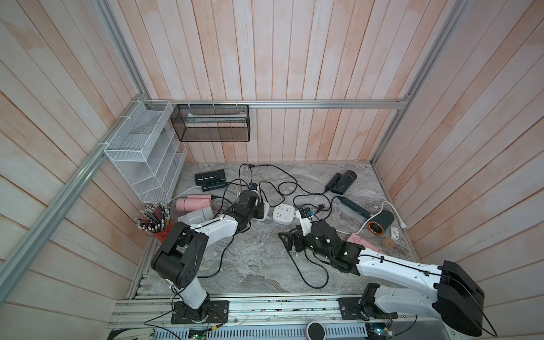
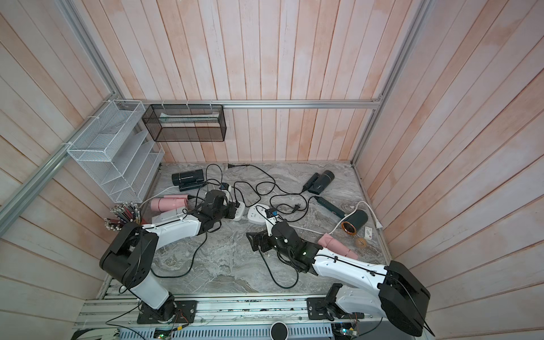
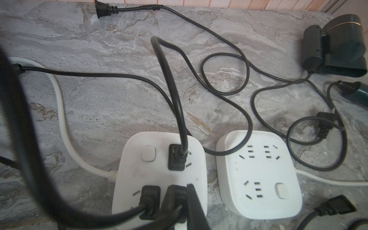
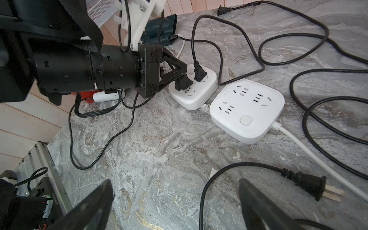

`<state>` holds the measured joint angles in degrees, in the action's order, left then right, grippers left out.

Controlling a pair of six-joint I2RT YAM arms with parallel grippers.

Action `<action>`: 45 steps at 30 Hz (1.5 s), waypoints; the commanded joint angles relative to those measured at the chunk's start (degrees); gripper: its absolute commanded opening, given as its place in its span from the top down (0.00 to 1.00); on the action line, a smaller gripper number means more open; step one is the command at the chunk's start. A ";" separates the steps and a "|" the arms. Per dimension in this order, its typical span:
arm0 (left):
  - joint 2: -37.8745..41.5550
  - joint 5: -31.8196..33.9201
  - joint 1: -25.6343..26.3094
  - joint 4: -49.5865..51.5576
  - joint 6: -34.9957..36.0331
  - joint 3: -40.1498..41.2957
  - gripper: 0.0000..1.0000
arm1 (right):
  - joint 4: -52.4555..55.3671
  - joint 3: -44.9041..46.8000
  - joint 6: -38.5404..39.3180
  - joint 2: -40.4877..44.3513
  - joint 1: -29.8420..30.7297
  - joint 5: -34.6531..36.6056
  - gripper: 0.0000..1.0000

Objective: Charge the blow dryers
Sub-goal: Insert the plug into the socket.

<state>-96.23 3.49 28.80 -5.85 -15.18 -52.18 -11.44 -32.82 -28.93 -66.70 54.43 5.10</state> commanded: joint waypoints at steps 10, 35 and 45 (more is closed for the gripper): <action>-0.94 0.29 0.38 -1.26 -0.12 1.37 0.93 | 1.25 0.25 0.10 -0.63 -0.29 1.14 0.02; -1.12 1.59 0.82 -0.57 0.41 4.24 0.93 | 1.25 0.77 -0.25 -0.28 -0.24 1.49 0.03; -1.81 1.95 1.35 -0.05 0.96 4.81 0.93 | 1.16 1.09 -0.46 0.06 -0.29 1.63 0.03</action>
<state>-96.23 5.02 29.52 -9.93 -15.16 -49.47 -11.44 -32.36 -28.97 -67.07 54.43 5.74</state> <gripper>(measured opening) 0.129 0.974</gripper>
